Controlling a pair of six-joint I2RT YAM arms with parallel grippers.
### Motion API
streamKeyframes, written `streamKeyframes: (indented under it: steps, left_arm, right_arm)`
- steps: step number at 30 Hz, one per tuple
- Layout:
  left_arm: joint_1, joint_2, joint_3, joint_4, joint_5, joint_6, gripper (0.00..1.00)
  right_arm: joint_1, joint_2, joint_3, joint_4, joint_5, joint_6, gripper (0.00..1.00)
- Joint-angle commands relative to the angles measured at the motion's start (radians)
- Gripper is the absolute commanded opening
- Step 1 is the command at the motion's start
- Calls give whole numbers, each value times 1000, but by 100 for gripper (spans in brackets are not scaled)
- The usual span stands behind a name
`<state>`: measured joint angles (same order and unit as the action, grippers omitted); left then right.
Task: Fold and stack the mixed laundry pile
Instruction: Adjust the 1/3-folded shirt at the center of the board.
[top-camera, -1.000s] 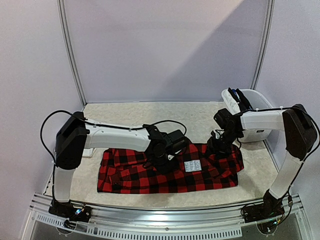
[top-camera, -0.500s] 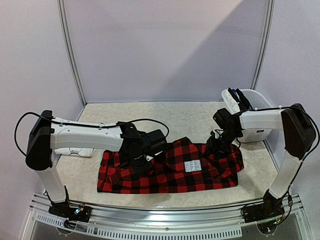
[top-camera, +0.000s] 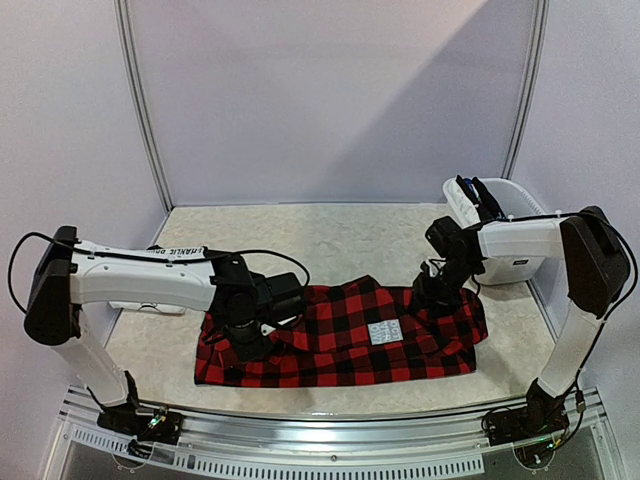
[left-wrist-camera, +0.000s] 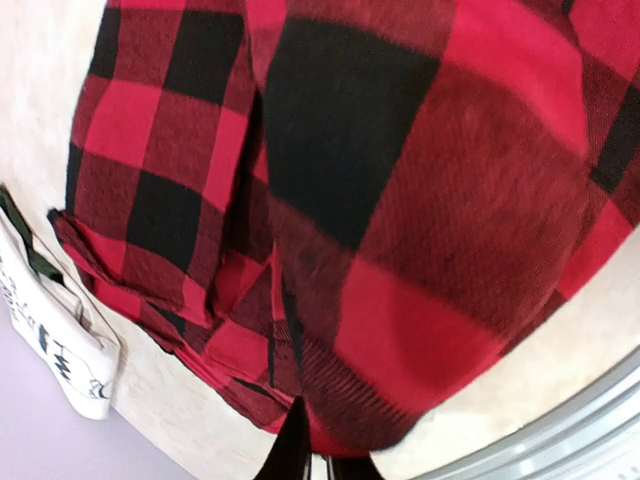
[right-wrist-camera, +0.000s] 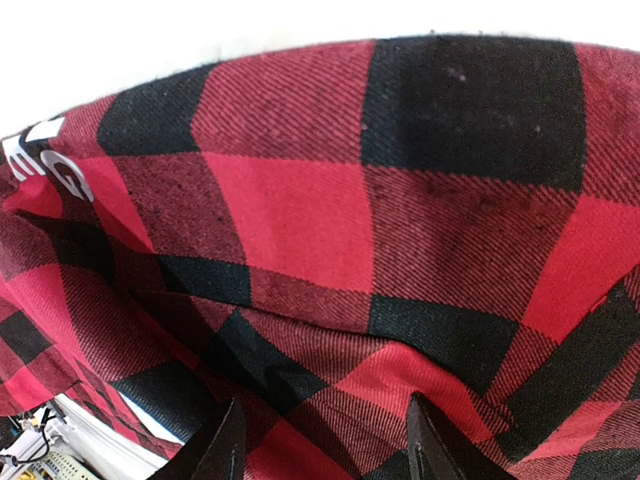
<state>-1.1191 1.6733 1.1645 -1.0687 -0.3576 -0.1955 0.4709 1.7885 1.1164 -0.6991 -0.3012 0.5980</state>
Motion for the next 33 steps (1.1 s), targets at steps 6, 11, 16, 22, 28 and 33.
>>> streamKeyframes:
  steps: [6,11,16,22,28,33]
  left_arm:
    - [-5,-68,-17,-46,99,-40,28]
    - [-5,-111,-8,-42,195,-71,58]
    - [25,-159,0,-20,299,-159,80]
    - [128,-211,-21,58,429,-317,99]
    - [229,-287,-118,155,488,-485,100]
    - [275,-326,-173,211,541,-591,97]
  right_arm:
    - [-3,16,40,-27,18,8,55]
    - [-3,16,65,-53,29,-2,55]
    - [-3,12,100,-87,42,-16,55]
    - [-4,1,140,-124,56,-31,55]
    - [-3,-22,133,-127,75,-39,55]
    - [-3,-49,97,-82,89,-23,55]
